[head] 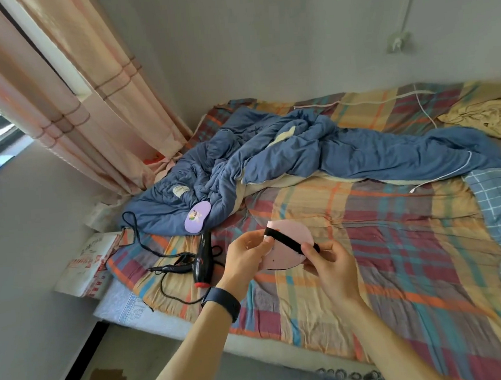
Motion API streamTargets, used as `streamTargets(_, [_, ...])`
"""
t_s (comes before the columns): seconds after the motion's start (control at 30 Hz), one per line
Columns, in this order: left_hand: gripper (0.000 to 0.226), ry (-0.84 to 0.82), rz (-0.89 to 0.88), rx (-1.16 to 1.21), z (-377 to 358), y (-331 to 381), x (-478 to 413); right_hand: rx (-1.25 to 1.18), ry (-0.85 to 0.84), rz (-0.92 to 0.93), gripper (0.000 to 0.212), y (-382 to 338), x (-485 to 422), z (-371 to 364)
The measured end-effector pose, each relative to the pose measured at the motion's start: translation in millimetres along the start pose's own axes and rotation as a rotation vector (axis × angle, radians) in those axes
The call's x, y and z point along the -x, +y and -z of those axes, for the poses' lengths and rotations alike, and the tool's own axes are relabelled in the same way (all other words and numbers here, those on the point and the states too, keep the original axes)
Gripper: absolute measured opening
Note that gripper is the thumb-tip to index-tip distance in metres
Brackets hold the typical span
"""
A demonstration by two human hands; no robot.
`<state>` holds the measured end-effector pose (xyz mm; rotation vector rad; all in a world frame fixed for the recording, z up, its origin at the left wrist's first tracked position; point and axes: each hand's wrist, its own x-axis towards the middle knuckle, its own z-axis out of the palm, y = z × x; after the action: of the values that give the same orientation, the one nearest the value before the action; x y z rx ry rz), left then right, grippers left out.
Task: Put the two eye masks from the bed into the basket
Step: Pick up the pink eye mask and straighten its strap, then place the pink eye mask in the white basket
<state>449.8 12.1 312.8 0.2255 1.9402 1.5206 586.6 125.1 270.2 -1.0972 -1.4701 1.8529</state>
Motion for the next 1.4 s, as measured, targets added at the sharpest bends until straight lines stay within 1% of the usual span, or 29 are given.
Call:
streamTargets(0.1, [0.020,-0.093,0.034,-0.042,-3,-2,8,0.090,0.043,0.072,0.016,4,12,9])
streamTargets(0.17, [0.019,-0.099,0.002,-0.096,-6,-7,13,0.145,0.054,0.096,0.011,8,27,18])
streamTargets(0.23, [0.018,-0.101,-0.050,-0.183,-11,-18,16,0.188,0.050,0.102,0.012,14,40,30])
streamTargets(0.3, [0.015,-0.139,-0.062,-0.241,-20,-32,20,0.227,0.072,0.077,0.012,21,52,45])
streamTargets(0.37, [0.010,-0.209,-0.061,-0.289,-36,-44,28,0.243,0.116,0.037,0.011,33,64,67])
streamTargets(0.47, [0.018,-0.362,-0.081,-0.386,-70,-60,45,0.252,0.193,-0.009,0.022,41,93,107])
streamTargets(0.53, [0.019,-0.473,-0.095,-0.433,-97,-67,56,0.218,0.234,-0.086,0.022,41,114,133])
streamTargets(0.6, [0.022,-0.563,-0.128,-0.495,-129,-70,69,0.215,0.310,-0.119,0.014,45,133,164])
streamTargets(0.67, [0.022,-0.665,-0.169,-0.548,-165,-70,88,0.228,0.429,-0.125,0.004,52,152,198])
streamTargets(0.7, [0.019,-0.721,-0.201,-0.575,-183,-70,98,0.237,0.490,-0.131,0.003,53,163,213])
streamTargets(0.77, [0.018,-0.822,-0.280,-0.642,-221,-72,121,0.248,0.619,-0.122,0.011,54,187,241])
streamTargets(0.8, [0.018,-0.861,-0.319,-0.681,-241,-75,134,0.257,0.681,-0.119,0.011,56,199,255])
streamTargets(0.87, [0.019,-0.910,-0.376,-0.737,-281,-82,161,0.281,0.810,-0.139,0.004,64,221,285])
streamTargets(0.97, [0.020,-0.993,-0.398,-0.802,-342,-99,204,0.287,0.958,-0.190,0.006,81,248,339])
streamTargets(1.0, [0.021,-1.028,-0.395,-0.839,-363,-107,217,0.295,0.992,-0.203,0.005,86,258,359])
streamTargets(1.1, [0.027,-1.139,-0.432,-0.985,-426,-131,252,0.365,1.034,-0.237,0.010,100,284,427])
streamTargets(1.17, [0.030,-1.201,-0.470,-1.070,-470,-149,271,0.366,1.047,-0.279,0.007,115,295,479])
streamTargets(1.27, [0.036,-1.237,-0.530,-1.227,-534,-180,295,0.326,1.066,-0.354,0.009,135,307,557])
streamTargets(1.4, [0.060,-1.255,-0.655,-1.475,-608,-223,322,0.233,1.140,-0.463,0.004,167,309,652])
